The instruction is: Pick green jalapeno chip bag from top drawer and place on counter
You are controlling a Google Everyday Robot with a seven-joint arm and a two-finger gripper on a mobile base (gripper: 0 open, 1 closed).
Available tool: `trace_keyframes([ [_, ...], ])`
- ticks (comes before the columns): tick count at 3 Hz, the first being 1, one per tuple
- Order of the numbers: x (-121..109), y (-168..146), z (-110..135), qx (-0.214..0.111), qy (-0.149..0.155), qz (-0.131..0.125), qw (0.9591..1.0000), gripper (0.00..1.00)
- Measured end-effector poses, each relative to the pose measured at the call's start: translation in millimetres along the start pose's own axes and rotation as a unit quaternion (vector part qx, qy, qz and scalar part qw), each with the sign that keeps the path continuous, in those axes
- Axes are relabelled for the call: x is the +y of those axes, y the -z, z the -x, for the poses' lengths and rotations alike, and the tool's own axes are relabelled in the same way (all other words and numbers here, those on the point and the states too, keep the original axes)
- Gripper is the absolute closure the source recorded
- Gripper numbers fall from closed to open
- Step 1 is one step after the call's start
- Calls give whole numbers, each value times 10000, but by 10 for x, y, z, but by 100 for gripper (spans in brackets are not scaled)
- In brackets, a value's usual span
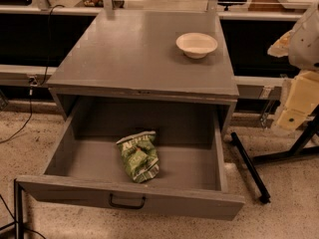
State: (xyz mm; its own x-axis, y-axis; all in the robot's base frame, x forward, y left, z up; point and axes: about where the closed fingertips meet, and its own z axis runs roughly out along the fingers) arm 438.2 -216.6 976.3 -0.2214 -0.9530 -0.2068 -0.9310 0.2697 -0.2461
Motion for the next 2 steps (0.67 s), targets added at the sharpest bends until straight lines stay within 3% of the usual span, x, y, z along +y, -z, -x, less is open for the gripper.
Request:
trace_keyframes([
  [1, 0, 0, 0, 0, 0, 0, 10000, 0],
  [2, -90, -236, 162, -200, -184, -89, 9996, 0],
])
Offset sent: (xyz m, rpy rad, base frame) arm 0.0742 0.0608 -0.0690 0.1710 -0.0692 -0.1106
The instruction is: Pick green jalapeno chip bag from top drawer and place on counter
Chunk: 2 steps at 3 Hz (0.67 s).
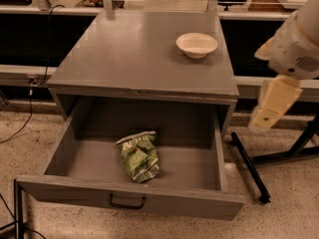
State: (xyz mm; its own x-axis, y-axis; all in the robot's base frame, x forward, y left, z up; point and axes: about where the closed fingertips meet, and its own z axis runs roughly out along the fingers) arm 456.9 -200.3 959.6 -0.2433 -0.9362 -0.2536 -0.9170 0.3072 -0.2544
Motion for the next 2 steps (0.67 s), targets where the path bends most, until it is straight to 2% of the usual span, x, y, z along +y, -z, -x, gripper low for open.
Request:
trace_keyframes([
  [1, 92, -595, 280, -307, -295, 25, 9991, 0],
  [2, 36, -757, 375, -468, -317, -176, 9982, 0],
])
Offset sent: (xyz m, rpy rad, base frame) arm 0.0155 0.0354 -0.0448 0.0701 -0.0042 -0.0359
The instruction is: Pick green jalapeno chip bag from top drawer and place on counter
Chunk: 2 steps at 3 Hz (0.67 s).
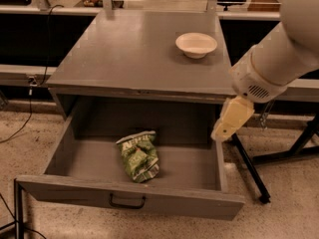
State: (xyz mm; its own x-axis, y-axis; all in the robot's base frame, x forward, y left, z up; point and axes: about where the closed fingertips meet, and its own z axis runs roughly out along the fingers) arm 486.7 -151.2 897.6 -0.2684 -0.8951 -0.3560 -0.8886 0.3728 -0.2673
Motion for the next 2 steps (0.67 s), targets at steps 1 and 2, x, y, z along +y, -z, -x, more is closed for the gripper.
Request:
trace_keyframes([
  [1, 38, -88, 26, 53, 21, 313, 9995, 0],
  [2, 420, -476, 216, 41, 232, 925, 9954, 0],
])
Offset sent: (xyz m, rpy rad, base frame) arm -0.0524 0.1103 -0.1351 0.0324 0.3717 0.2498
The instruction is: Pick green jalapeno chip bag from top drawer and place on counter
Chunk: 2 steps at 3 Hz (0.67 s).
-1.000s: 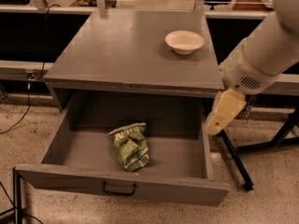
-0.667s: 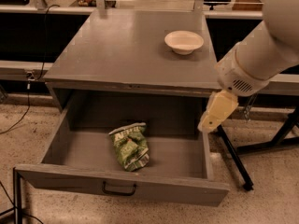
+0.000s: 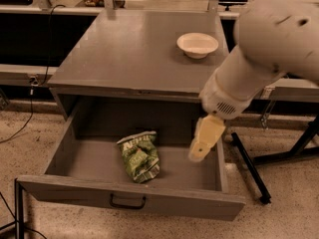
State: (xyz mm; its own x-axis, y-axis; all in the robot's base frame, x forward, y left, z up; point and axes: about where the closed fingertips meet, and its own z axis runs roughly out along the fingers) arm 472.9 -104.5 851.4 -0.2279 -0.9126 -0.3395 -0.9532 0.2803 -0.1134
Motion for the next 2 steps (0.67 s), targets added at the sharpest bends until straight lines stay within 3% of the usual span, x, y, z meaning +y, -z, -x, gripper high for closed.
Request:
trace_keyframes([
  [1, 482, -561, 170, -45, 118, 500, 9987, 0],
  [2, 719, -1010, 358, -211, 152, 633, 9977, 0],
])
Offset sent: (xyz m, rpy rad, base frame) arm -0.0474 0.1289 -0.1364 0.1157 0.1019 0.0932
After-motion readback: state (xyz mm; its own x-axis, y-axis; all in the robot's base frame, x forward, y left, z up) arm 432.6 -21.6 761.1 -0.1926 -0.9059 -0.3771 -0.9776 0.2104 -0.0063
